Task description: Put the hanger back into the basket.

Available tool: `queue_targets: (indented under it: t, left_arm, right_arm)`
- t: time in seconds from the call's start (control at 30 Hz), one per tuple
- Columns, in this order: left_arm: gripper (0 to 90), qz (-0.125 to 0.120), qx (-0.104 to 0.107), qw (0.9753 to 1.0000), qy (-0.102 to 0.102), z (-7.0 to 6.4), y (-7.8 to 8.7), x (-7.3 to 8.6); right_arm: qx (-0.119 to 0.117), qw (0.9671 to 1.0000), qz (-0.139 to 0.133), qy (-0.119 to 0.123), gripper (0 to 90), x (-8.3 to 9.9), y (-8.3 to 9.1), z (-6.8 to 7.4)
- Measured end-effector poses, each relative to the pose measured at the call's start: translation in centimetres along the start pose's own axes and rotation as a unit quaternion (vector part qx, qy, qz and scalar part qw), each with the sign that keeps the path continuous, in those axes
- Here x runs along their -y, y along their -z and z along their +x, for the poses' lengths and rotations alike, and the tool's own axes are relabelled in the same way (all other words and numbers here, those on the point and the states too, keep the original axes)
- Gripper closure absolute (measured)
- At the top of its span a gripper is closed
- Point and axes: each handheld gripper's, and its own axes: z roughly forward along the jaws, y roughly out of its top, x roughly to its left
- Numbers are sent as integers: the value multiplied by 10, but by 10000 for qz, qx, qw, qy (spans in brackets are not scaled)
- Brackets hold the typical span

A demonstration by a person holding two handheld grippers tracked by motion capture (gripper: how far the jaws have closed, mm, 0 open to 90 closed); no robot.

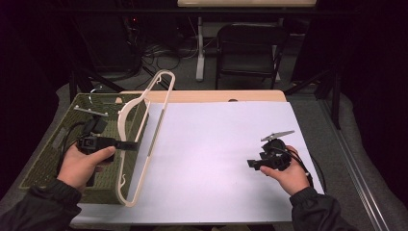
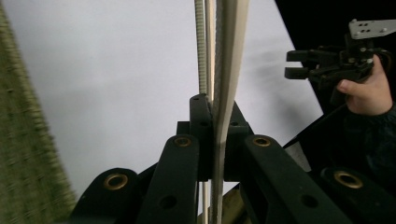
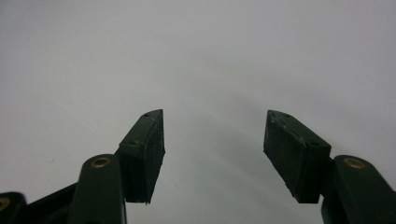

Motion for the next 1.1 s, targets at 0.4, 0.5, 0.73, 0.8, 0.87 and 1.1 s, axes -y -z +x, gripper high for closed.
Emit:
queue_targets:
  t: [0.4,0.5,0.73,0.8,0.87,1.1]
  left_arm:
    - [872,-36,-586,9978,320,38,38,-11]
    - [872,-96,-691,9966,445,46,46,-12]
    - [872,-184,-869,9940,635,65,62,-12]
    - [872,-211,-920,9933,667,68,65,-13]
    - [872,-165,-984,9932,600,71,70,-16]
    - [872,133,-1389,9898,272,77,80,-26]
  right_arm:
    - [34,9999,15,-117,381,10,1,-7]
    - [30,9999,12,-139,382,10,0,-7]
    - [32,9999,6,-144,382,10,-1,-7]
    - [22,9999,46,-129,382,10,-1,-7]
    - [19,9999,39,-127,382,10,-1,-7]
    - [5,9999,19,-146,382,10,-3,-5]
